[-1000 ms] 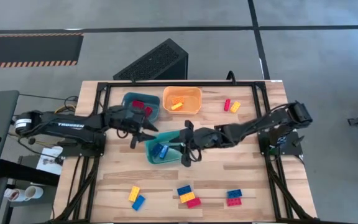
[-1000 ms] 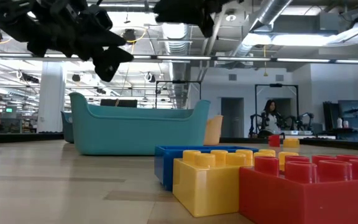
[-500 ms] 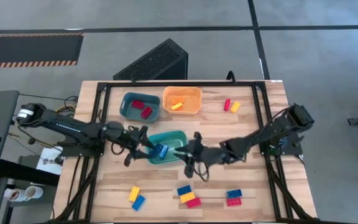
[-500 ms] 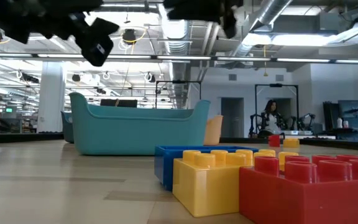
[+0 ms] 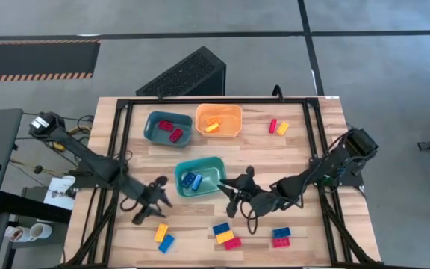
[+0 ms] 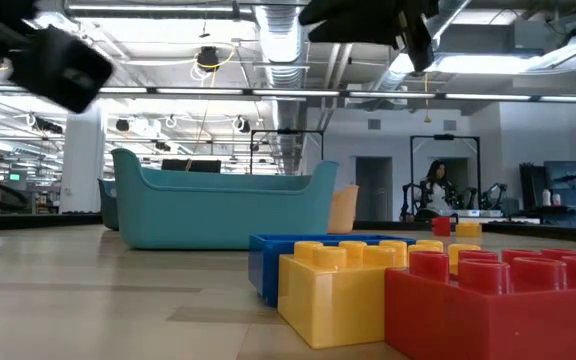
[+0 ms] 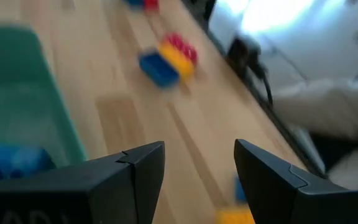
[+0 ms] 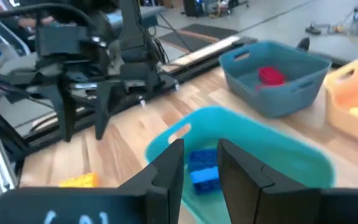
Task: Sort & place blocks by color
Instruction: Put the yellow game piece into the orange bin
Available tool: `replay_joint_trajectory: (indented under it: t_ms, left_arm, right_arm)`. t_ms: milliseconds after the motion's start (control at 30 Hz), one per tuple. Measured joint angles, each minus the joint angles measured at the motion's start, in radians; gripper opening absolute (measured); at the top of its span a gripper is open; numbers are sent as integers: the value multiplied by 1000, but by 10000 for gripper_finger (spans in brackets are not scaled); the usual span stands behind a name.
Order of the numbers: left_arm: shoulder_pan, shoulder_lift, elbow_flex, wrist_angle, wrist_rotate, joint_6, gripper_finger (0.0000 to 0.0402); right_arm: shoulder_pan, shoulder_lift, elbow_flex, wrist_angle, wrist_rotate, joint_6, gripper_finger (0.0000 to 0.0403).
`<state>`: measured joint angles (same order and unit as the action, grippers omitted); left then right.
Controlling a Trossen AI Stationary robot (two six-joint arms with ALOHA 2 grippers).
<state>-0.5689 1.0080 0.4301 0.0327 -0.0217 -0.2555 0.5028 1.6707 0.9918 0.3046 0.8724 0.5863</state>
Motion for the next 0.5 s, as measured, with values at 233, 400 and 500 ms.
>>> replay_joint_trajectory:
  t_ms: [233, 400, 500]
  left_arm:
    - [-212, 3, 23, -83, -40, -139, 181]
    - [-295, 41, 24, -36, -47, -227, 191]
    - [-321, 94, 24, 15, -54, -260, 207]
  right_arm:
    - [31, 40, -2, 24, 2, 12, 118]
    - [23, 50, 0, 36, 5, 12, 118]
    - [15, 50, 1, 53, 0, 8, 118]
